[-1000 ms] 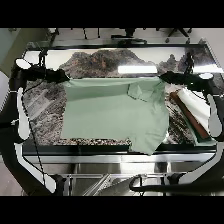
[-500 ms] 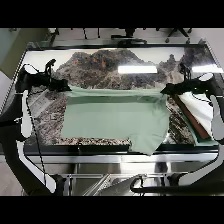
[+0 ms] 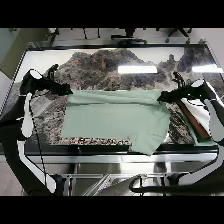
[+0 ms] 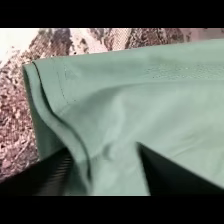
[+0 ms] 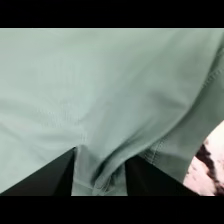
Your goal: Fold the shirts.
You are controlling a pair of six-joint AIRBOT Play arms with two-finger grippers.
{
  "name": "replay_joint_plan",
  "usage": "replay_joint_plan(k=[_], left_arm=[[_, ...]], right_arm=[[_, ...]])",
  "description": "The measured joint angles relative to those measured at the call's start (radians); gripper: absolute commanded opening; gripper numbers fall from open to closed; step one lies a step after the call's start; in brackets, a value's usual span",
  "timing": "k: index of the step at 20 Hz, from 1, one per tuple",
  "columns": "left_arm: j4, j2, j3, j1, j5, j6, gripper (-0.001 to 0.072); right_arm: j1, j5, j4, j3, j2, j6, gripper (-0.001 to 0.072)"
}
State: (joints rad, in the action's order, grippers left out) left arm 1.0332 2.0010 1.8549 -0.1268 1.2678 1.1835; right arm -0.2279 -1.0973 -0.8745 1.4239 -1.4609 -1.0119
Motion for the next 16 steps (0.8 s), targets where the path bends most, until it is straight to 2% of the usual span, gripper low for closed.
replay_joint_plan(k=[2, 5, 9, 14, 16], left_arm=[[-0.004, 0.000, 0.051, -0.008, 0.068, 0.030, 0.0698], [-0.004, -0.008, 0.132, -0.045, 0.219, 0.092, 0.0698], [-0.004, -0.095, -0.005, -0.112, 0.352, 0.128, 0.0698], [-0.004, -0.254, -0.436, -0.201, 0.306, 0.088, 0.0697], [-0.003, -0.291, -0.572, -0.228, 0.246, 0.065, 0.0620]], right_arm=[[-0.004, -0.002, -0.016, -0.002, 0.043, -0.029, 0.0371], [-0.042, -0.021, -0.080, -0.005, 0.143, -0.136, 0.0369], [-0.123, -0.143, -0.151, -0.100, 0.302, -0.247, 0.0368], [-0.227, -0.211, -0.181, -0.396, 0.526, -0.343, 0.0382], [-0.248, -0.228, -0.183, -0.513, 0.602, -0.385, 0.0382]])
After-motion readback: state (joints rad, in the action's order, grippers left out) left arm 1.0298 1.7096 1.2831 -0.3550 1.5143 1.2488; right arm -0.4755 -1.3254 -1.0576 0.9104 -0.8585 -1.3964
